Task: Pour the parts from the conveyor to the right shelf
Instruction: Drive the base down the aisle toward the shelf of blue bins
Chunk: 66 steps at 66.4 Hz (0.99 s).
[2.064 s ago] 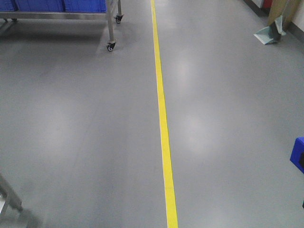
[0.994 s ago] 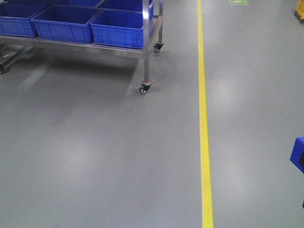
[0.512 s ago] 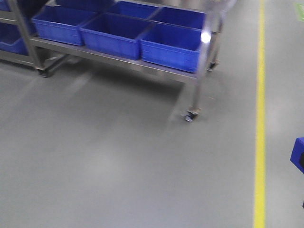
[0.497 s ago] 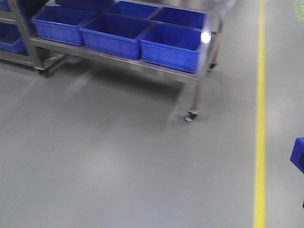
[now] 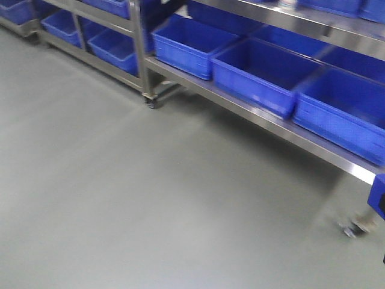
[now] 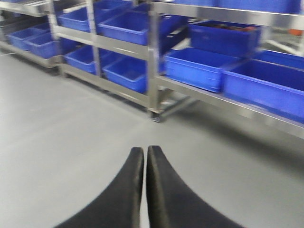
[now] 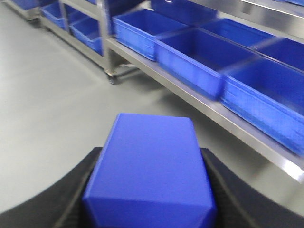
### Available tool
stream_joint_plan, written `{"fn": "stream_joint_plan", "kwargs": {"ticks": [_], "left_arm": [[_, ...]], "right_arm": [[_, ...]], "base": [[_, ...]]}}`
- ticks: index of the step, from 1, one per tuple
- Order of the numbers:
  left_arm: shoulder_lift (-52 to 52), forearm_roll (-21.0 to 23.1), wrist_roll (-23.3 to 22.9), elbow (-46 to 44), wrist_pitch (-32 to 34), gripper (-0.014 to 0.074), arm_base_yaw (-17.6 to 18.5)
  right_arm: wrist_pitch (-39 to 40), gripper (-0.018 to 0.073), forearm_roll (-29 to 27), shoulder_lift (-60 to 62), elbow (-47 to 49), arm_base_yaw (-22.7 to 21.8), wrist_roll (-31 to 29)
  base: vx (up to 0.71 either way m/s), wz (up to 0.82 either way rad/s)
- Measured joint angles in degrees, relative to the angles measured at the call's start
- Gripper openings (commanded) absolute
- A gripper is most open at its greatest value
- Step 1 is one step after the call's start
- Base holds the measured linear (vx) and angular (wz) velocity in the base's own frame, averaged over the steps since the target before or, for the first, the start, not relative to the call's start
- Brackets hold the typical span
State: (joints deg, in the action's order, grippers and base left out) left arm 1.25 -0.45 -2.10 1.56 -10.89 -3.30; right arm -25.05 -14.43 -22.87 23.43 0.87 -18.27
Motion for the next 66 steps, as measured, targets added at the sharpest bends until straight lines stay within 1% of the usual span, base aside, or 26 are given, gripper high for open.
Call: {"fn": "stream_joint_plan", "kwargs": {"ticks": [66], "left_arm": [[0.0, 0.0, 0.0, 0.0, 0.0, -0.0006, 0.0]], "right_arm": [[0.0, -0.0005, 0.04, 0.0, 0.0, 0.0, 0.0]], "base": [[0.74, 0.6]]}}
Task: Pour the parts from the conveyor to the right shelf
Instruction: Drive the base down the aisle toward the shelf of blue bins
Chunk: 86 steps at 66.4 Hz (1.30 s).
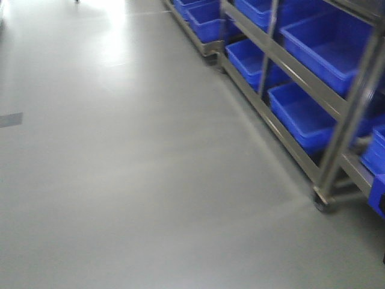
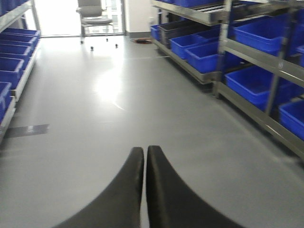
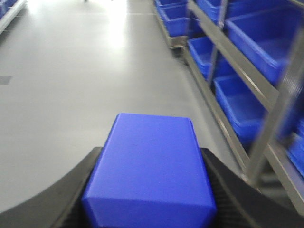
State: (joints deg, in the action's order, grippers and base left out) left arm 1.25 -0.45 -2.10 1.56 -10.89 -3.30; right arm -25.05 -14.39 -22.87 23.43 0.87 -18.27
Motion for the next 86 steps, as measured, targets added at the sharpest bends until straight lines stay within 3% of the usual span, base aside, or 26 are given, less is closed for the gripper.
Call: {"fn": "stream_joint_plan", "kwargs": {"ticks": [25, 86], "left_arm": [[0.0, 0.0, 0.0, 0.0, 0.0, -0.0006, 0.0], [0.0, 0.0, 0.0, 0.0, 0.0, -0.0006, 0.0]], "right_arm": [[0.0, -0.0005, 0.0, -0.11, 0.0, 0.0, 0.0], [0.0, -0.0005, 0.0, -0.11, 0.0, 0.0, 0.0]], "base": [[0.77, 0.33], [0.72, 0.08]]}}
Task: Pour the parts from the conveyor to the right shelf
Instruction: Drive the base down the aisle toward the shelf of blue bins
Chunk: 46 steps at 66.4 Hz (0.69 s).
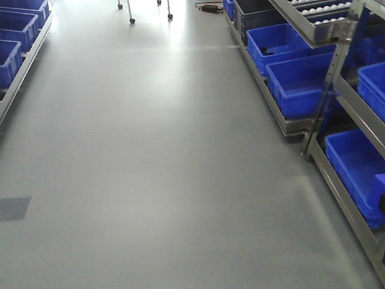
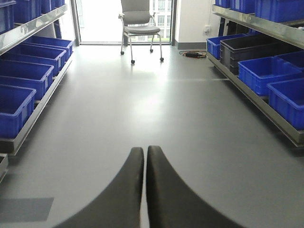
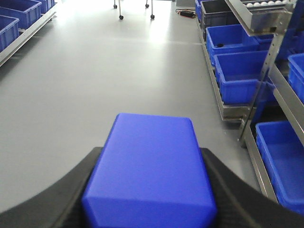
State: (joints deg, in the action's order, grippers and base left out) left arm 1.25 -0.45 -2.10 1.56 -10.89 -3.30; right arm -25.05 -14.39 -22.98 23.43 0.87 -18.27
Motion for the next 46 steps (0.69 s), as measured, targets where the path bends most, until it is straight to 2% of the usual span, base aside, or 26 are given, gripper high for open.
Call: {"fn": "stream_joint_plan", "kwargs": {"ticks": [33, 46], "left_arm": [[0.0, 0.0, 0.0, 0.0, 0.0, -0.0006, 0.0], [0.0, 0.0, 0.0, 0.0, 0.0, -0.0006, 0.0]], "right_arm": [[0.0, -0.0005, 0.0, 0.0, 0.0, 0.0, 0.0], [0.0, -0.0005, 0.0, 0.0, 0.0, 0.0, 0.0]], "base": [[0.57, -0.02], [0.5, 0.26]]}}
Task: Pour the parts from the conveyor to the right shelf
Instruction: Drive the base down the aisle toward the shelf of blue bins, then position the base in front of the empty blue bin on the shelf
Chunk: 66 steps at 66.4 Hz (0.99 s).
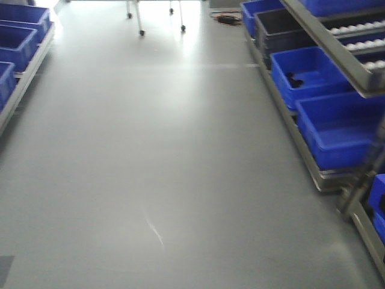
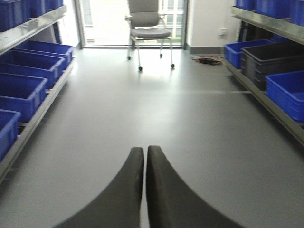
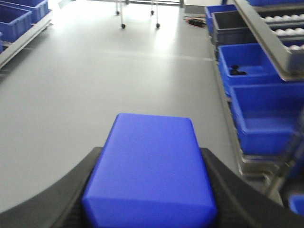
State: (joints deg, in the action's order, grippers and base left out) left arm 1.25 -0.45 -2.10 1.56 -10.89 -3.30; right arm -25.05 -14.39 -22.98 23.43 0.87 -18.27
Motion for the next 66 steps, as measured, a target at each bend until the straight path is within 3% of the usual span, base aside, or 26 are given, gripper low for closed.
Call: {"fn": "stream_joint_plan", "kwargs": {"ticks": [66], "left_arm": [[0.0, 0.0, 0.0, 0.0, 0.0, -0.0006, 0.0]], "right_arm": [[0.0, -0.0005, 0.0, 0.0, 0.0, 0.0, 0.0]], "base": [[0.34, 0.9]]}}
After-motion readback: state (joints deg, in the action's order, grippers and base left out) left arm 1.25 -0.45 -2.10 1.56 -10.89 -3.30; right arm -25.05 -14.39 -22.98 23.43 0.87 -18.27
